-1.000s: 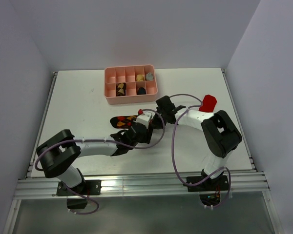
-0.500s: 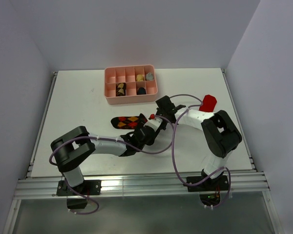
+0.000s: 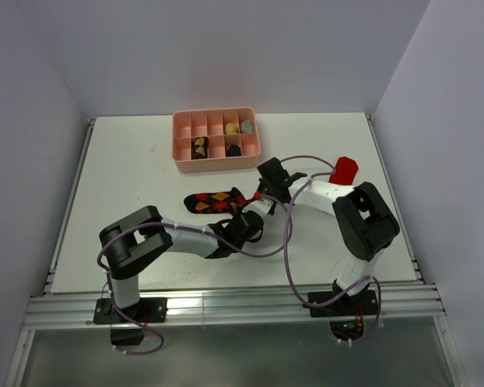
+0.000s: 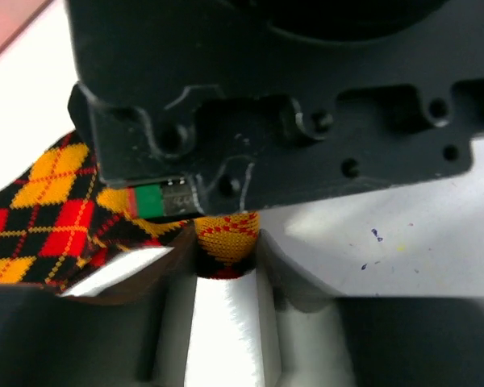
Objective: Roll the socks
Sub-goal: Roll the sock at the center of the board.
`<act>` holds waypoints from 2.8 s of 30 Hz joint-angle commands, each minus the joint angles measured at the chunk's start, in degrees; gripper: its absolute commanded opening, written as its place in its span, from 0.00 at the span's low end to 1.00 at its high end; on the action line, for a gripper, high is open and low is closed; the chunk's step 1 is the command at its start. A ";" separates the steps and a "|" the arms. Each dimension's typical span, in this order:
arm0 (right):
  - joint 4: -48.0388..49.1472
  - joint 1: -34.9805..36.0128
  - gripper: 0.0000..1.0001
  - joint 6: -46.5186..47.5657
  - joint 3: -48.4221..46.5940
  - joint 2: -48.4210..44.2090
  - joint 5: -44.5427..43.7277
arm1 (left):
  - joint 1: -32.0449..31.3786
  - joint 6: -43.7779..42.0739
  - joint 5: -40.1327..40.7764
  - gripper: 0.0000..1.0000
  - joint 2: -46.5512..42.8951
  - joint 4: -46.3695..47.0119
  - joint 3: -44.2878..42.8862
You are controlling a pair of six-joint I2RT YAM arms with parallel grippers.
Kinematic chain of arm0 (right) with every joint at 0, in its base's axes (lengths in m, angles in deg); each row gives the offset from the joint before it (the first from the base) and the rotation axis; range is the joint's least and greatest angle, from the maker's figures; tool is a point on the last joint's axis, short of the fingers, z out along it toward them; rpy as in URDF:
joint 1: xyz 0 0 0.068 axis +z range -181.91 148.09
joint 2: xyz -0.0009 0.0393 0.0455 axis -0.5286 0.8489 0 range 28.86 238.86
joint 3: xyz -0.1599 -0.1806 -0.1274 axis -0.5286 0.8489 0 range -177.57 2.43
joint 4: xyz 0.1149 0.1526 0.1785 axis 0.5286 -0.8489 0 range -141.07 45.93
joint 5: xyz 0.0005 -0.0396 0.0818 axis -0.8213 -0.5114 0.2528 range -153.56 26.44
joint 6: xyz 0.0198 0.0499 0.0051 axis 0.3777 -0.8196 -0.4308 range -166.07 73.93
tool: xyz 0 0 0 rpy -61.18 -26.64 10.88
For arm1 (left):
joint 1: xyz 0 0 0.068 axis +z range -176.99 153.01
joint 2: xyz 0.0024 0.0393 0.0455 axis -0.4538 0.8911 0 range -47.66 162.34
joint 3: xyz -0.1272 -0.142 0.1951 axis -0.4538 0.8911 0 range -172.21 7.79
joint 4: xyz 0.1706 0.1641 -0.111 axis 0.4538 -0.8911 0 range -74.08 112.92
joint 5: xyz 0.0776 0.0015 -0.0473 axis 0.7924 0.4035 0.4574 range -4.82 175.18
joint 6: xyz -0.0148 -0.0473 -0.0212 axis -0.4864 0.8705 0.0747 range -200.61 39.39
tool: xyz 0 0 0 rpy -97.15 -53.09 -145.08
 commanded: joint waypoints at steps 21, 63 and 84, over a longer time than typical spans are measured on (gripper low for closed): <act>15.68 -3.09 0.51 -3.20 11.40 -13.89 -0.24 | 7.84 11.68 -24.34 0.01 -5.67 -1.17 0.65; 58.49 -9.77 0.65 -12.17 35.76 -8.01 7.84 | 22.00 41.65 -60.05 0.01 1.62 13.40 1.08; 42.06 -10.04 0.00 -4.09 29.69 -11.78 6.26 | 22.26 32.08 -37.05 0.55 -12.78 4.02 6.70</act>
